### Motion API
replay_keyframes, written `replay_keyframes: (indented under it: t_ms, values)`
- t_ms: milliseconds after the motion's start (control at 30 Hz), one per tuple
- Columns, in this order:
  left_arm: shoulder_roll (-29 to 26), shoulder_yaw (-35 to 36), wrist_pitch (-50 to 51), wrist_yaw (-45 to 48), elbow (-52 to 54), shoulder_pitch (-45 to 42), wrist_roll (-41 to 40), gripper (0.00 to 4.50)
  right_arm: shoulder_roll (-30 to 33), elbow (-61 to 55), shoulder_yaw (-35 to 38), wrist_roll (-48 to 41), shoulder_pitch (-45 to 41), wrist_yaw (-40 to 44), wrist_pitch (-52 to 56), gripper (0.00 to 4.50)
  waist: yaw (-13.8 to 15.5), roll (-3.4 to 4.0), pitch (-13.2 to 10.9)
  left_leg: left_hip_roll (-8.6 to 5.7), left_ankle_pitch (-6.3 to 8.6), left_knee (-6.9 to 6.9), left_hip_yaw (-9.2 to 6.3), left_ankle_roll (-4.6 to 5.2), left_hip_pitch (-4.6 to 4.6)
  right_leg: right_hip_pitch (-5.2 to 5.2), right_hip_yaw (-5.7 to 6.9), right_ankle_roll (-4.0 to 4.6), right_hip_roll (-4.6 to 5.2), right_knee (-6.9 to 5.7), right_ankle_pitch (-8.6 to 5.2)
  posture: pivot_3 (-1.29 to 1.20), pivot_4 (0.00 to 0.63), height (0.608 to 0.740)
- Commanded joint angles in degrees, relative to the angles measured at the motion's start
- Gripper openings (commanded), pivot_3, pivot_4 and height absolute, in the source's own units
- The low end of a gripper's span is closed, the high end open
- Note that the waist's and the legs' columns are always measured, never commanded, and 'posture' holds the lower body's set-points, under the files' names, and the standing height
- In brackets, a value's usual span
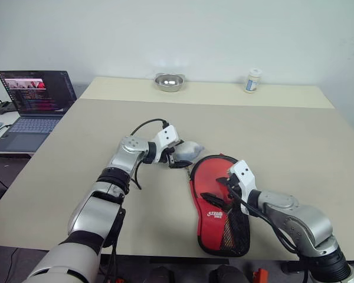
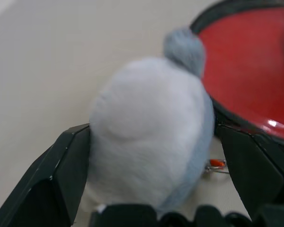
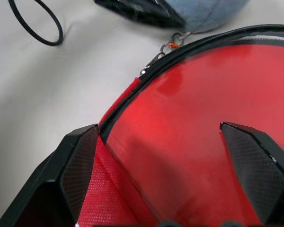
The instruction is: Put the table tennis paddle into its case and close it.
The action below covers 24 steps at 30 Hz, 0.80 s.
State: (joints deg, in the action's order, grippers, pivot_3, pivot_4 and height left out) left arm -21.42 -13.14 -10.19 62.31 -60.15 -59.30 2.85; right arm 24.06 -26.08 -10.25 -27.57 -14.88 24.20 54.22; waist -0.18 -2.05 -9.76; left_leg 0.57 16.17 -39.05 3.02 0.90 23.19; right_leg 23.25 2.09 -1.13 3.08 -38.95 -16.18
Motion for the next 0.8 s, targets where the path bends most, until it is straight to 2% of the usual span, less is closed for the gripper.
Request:
replay_keyframes:
  t_ms: [33, 100, 200, 467, 567, 633, 800]
  values:
    - [0.66, -0.24, -2.0, -2.79, -3.46, -2.34, 2.54, 4.46, -1.29, -1.86, 0.49, 1.2, -1.4, -1.44, -1.44, 4.5, 0.0, 0.0, 0.0, -0.01, 0.0, 0.0, 0.0, 0.0, 0.0, 0.0, -0.01, 0.0, 0.01, 0.0, 0.0, 0.0, 0.15, 0.74]
    - [1.04, -0.03, -2.26, -3.78, -5.01, -2.66, 3.38, 4.46, -2.08, -1.25, 0.66, 2.29, -2.54, -2.17, -2.38, 4.5, -0.07, 0.0, 0.0, -0.01, 0.0, 0.0, 0.02, 0.0, -0.01, 0.0, -0.02, 0.0, 0.01, 0.0, 0.0, 0.0, 0.15, 0.74]
    - [1.58, 0.57, -2.5, -4.38, -6.09, -2.88, 3.79, 3.91, -1.54, 1.34, -0.08, 4.57, -2.81, -2.25, -3.06, 4.5, 0.02, -0.01, 0.01, -0.01, 0.0, 0.0, 0.01, 0.0, -0.01, 0.0, 0.0, 0.0, 0.01, -0.01, 0.0, 0.0, 0.15, 0.74]
    - [3.1, -0.02, -2.15, -7.27, -7.48, -4.42, 5.75, 1.26, 1.44, 4.08, -6.39, 9.93, -0.46, 0.07, -4.16, 4.5, 0.1, -0.04, 0.05, -0.02, 0.0, -0.01, 0.01, 0.0, -0.04, -0.04, 0.0, 0.0, 0.02, -0.01, 0.0, 0.0, 0.15, 0.74]
    - [4.43, -1.47, -1.91, -11.98, -10.03, -6.95, 8.88, 0.56, 1.35, 5.67, -7.26, 10.79, 0.0, 0.95, -4.34, 4.5, 0.16, -0.09, 0.1, -0.03, 0.0, -0.02, -0.01, 0.0, -0.16, -0.17, 0.03, -0.01, 0.02, -0.04, 0.0, 0.0, 0.15, 0.74]
    - [5.48, -2.58, -2.0, -15.73, -11.76, -8.79, 11.23, 0.41, 1.44, 6.71, -7.56, 11.13, 0.19, 1.72, -4.42, 4.5, 0.2, -0.16, 0.14, -0.05, 0.0, -0.03, -0.03, 0.0, -0.21, -0.25, 0.04, -0.02, 0.02, -0.06, 0.01, 0.0, 0.15, 0.74]
    - [9.54, -7.11, -2.0, -29.3, -15.84, -14.59, 19.02, 0.4, 1.69, 9.17, -7.98, 11.5, 0.48, 3.74, -4.42, 4.5, 0.25, -0.25, 0.2, -0.07, 0.0, -0.08, -0.19, 0.01, -0.47, -0.64, 0.16, -0.05, 0.02, -0.02, 0.02, 0.0, 0.15, 0.74]
